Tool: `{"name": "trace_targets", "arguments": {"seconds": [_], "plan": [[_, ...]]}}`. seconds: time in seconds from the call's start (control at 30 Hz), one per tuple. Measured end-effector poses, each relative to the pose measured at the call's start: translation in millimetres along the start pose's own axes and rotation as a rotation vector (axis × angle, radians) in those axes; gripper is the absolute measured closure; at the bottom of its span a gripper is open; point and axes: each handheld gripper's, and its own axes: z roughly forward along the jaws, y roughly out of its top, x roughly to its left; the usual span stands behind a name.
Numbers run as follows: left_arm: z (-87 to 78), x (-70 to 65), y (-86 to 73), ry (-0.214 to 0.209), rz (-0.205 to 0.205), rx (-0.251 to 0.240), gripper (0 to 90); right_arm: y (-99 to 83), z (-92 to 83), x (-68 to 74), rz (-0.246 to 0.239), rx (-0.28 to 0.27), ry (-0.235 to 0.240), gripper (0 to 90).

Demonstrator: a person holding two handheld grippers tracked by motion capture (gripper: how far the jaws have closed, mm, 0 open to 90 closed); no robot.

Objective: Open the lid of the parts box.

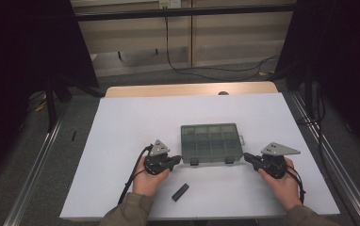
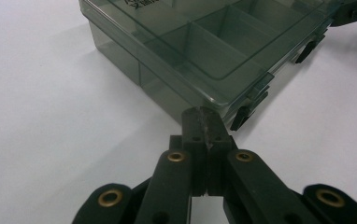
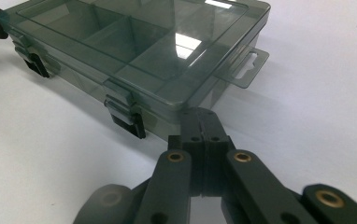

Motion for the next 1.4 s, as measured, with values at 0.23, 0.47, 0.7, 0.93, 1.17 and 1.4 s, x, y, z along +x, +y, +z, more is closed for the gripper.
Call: {"name": "trace_targets", "arguments": {"seconds": [0.23,0.47,0.7,0.93,1.17,1.4], "plan": [[0.8,-0.2,-0.8,0.000,0.002,0.011,90.0,-0.5,0.6,0.1,0.006,0.005,-0.001,90.0],[0.8,0.1,-0.7,-0.005,0.000,0.018,90.0,-0.5,0.5,0.2,0.002,0.009,-0.001,90.0],[1.1,-0.2,-0.9,-0.001,0.000,0.015,90.0,0.1,0.6,1.6,-0.016,0.020,-0.013,90.0],[1.4,0.0,-1.0,0.003,0.003,0.018,90.0,0.4,0.0,1.4,-0.005,0.013,-0.007,90.0],[1.9,-0.4,-1.2,0.004,-0.002,0.019,90.0,-0.5,1.3,1.3,-0.007,0.034,-0.006,90.0],[1.8,-0.4,-1.3,0.002,0.000,0.020,90.0,-0.7,2.1,1.4,-0.014,0.041,-0.006,90.0]]}}
